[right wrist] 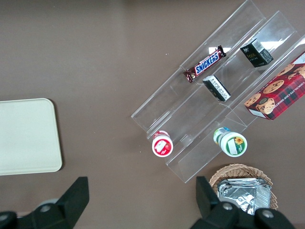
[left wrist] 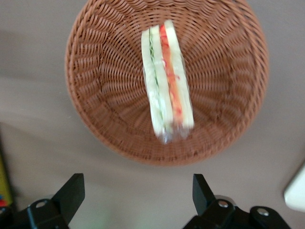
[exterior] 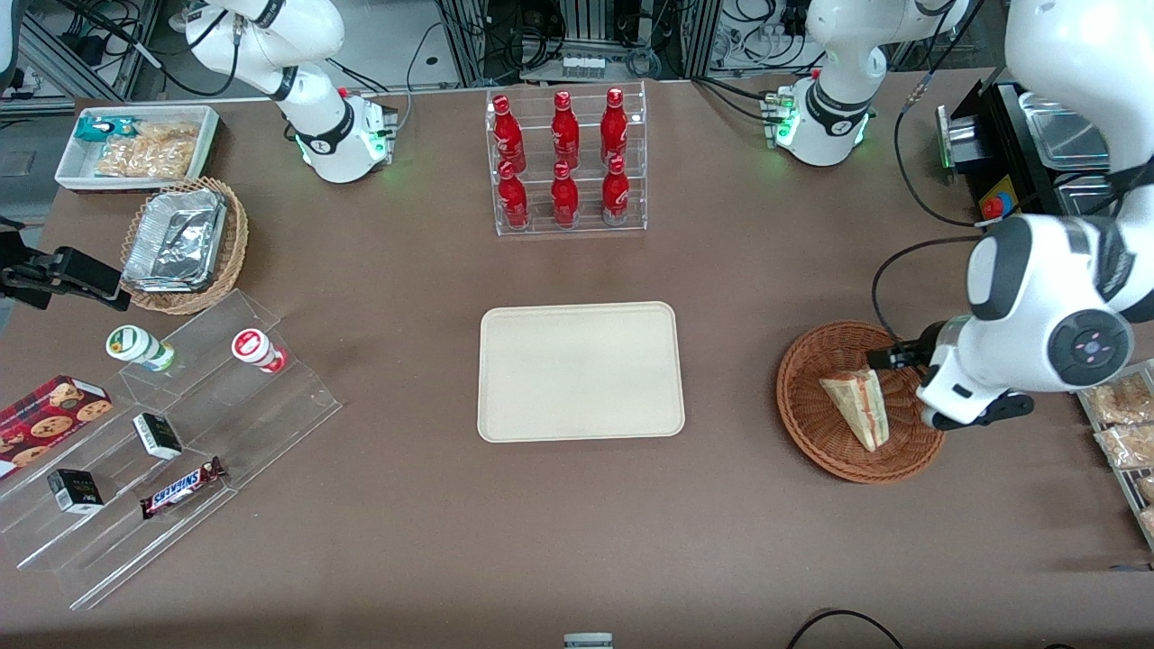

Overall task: Place sandwich from basket to tray
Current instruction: 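Close the left gripper on the wrapped sandwich and lift it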

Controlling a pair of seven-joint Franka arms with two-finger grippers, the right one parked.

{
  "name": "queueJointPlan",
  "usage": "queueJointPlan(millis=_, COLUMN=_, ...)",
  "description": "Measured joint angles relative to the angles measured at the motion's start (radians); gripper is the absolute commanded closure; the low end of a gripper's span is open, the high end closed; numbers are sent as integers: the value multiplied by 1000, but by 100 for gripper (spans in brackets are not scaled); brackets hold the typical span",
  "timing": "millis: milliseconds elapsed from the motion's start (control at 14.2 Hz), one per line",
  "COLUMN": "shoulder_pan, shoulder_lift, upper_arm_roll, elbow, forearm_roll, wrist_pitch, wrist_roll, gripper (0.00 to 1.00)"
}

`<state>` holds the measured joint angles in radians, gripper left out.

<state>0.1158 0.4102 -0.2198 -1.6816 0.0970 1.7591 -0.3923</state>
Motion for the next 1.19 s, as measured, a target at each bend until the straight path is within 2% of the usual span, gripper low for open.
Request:
queueJointPlan(millis=421, shoulder_pan=-1, shoulder_lift=130, upper_arm_roll=4, elbow=-16, forearm_roll=0, wrist_pitch=152, wrist_roll=-138, gripper=0)
queueJointPlan(millis=491, shoulder_pan=-1, shoulder_lift=142, upper_arm_roll=5, elbow=-16, forearm_roll=0, wrist_pitch=157, wrist_roll=-150, gripper=5)
queueJointPlan(millis=561, shoulder_pan=-1, shoulder_lift=149, upper_arm_roll=5, elbow=-16, forearm_roll=0, wrist_pitch=160, wrist_roll=-162, gripper=43)
queueJointPlan(millis=632, shoulder_pan=-1, shoulder_lift=154, upper_arm_roll=5, elbow=-15, forearm_roll=0, wrist_pitch=160, wrist_roll=-176, gripper=64)
queueJointPlan(millis=772, shoulder_pan=-1, shoulder_lift=160, upper_arm_roll=5, elbow=-15, forearm_roll=0, wrist_pitch=161, wrist_roll=-205, gripper=72)
queueJointPlan(millis=912, shoulder_pan=-2, shoulder_lift=160, upper_arm_roll=5, elbow=-15, forearm_roll=0, wrist_pitch=161, wrist_roll=-219, gripper=75)
queueJointPlan(millis=1053, shoulder_pan=-4, shoulder_lift=160, upper_arm_roll=5, elbow=-15, forearm_roll=-1, wrist_pitch=163, wrist_roll=-249, gripper=86)
queueJointPlan(millis=1193, shoulder_pan=-9, shoulder_lift=160, upper_arm_roll=3, elbow=-12, forearm_roll=-1, wrist_pitch=168, wrist_roll=-274, gripper=88)
